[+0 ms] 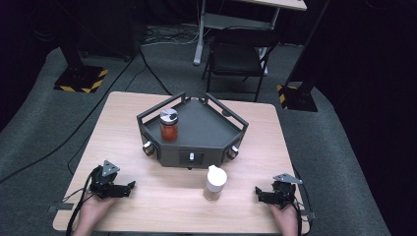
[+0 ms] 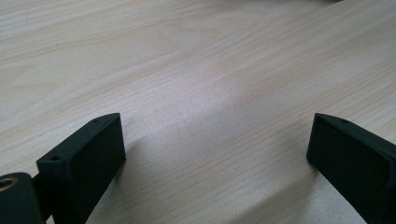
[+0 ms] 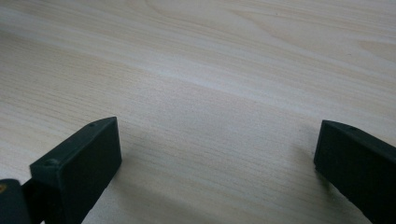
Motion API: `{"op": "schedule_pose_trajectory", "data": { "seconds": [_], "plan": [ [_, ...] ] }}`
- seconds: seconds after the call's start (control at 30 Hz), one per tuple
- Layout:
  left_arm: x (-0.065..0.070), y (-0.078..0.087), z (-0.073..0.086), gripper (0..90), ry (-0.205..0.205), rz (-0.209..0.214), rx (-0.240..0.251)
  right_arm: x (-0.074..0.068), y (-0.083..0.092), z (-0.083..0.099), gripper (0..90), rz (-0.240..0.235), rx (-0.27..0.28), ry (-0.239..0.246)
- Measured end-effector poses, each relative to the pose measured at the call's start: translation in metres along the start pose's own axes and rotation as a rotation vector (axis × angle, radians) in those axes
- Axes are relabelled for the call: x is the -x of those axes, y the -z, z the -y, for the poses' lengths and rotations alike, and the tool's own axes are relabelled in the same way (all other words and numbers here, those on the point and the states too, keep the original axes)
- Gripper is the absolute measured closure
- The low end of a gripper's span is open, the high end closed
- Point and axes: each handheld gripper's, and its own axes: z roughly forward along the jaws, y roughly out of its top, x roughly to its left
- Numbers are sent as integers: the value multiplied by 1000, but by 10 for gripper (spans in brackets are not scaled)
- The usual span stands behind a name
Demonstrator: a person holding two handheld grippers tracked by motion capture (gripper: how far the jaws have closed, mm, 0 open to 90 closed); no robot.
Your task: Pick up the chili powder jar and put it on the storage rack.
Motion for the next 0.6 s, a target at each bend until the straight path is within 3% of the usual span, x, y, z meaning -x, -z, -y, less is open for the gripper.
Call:
{"op": "schedule_pose_trajectory", "data": {
  "seconds": [0.6],
  "plan": [
    [0, -1, -1, 31, 0, 0, -1, 0, 0, 0, 0, 0, 0, 0]
  ]
}}
